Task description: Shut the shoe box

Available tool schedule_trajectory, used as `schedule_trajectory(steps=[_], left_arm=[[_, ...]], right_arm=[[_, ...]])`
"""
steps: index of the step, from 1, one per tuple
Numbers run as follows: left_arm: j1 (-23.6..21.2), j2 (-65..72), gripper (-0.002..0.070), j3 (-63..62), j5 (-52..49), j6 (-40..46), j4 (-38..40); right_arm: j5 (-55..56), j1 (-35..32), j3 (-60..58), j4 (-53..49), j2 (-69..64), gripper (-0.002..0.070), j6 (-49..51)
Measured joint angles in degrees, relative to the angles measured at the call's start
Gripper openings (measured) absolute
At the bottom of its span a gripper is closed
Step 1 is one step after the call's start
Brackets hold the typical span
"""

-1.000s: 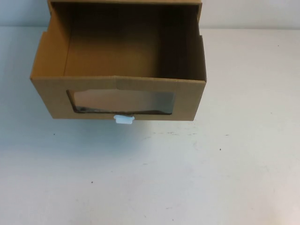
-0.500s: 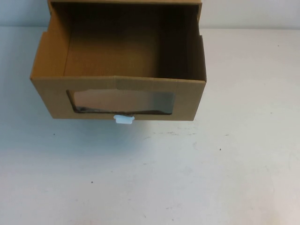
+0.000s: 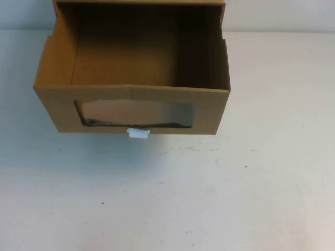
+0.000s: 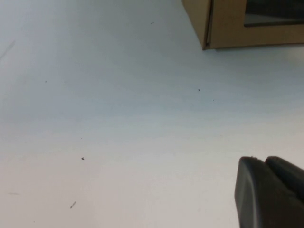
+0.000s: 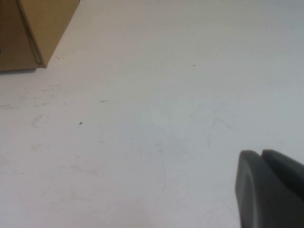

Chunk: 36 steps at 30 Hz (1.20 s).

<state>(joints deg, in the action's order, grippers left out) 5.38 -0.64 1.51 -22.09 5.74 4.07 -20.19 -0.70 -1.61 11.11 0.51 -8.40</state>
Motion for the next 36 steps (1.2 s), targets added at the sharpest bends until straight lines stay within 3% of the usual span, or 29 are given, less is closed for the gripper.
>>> schedule_trajectory(steps=[36], left_arm=[[0.0,0.0,-0.0005,0.0,0.0,0.0,-0.8]], right_arm=[[0.0,0.0,0.0,0.0,0.0,-0.0011,0.0]])
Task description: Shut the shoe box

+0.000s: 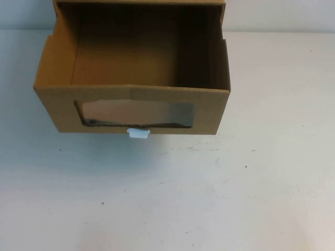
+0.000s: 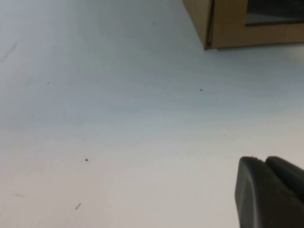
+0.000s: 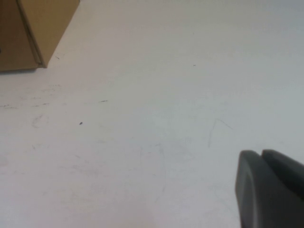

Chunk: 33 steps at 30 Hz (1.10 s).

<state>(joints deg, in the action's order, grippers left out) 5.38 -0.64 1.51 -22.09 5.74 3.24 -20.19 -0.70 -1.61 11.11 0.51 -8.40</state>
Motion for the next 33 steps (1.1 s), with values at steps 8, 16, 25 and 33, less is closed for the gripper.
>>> schedule_trajectory(steps=[8,16,25,33], left_arm=[[0.0,0.0,-0.0005,0.0,0.5,-1.1,-0.4],[0.0,0.0,-0.0005,0.0,9.4,-6.6,22.2],[0.0,0.0,-0.0005,0.0,18.4,-6.8,33.2],[0.0,6.8,-0.0005,-13.1,1.4,1.9,33.1]], right_arm=[[0.0,0.0,0.0,0.0,0.0,-0.0011,0.0],[0.0,0.0,0.0,0.0,0.0,-0.0011,0.0],[0.0,0.0,0.0,0.0,0.0,-0.0011,0.0],[0.0,0.0,0.0,0.0,0.0,-0.0011,0.0]])
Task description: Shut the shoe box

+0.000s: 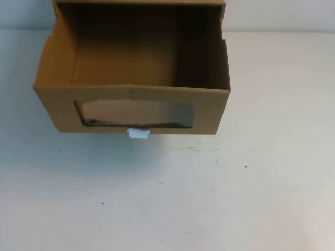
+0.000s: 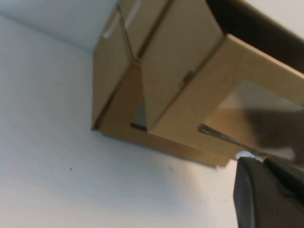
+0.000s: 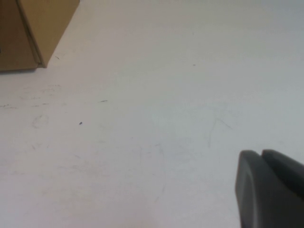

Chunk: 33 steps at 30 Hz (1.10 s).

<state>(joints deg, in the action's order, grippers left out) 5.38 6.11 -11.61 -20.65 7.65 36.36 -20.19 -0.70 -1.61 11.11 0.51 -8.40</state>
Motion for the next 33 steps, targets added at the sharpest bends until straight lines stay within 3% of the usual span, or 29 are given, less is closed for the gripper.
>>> schedule_trajectory(steps=[7,15,27,33], left_arm=[[0.0,23.4,-0.0005,-19.5,-8.2,12.0,-0.3],[0.0,54.8,-0.0005,-51.6,-19.0,23.1,-0.5],[0.7,91.6,-0.0005,-100.7,-35.9,25.3,-1.5],[4.1,102.8,-0.0005,-114.4,-39.8,23.4,-5.0]], right_arm=[[0.0,0.0,0.0,0.0,0.0,-0.0011,0.0],[0.0,0.0,0.0,0.0,0.0,-0.0011,0.0],[0.0,0.0,0.0,0.0,0.0,-0.0011,0.0],[0.0,0.0,0.0,0.0,0.0,-0.0011,0.0]])
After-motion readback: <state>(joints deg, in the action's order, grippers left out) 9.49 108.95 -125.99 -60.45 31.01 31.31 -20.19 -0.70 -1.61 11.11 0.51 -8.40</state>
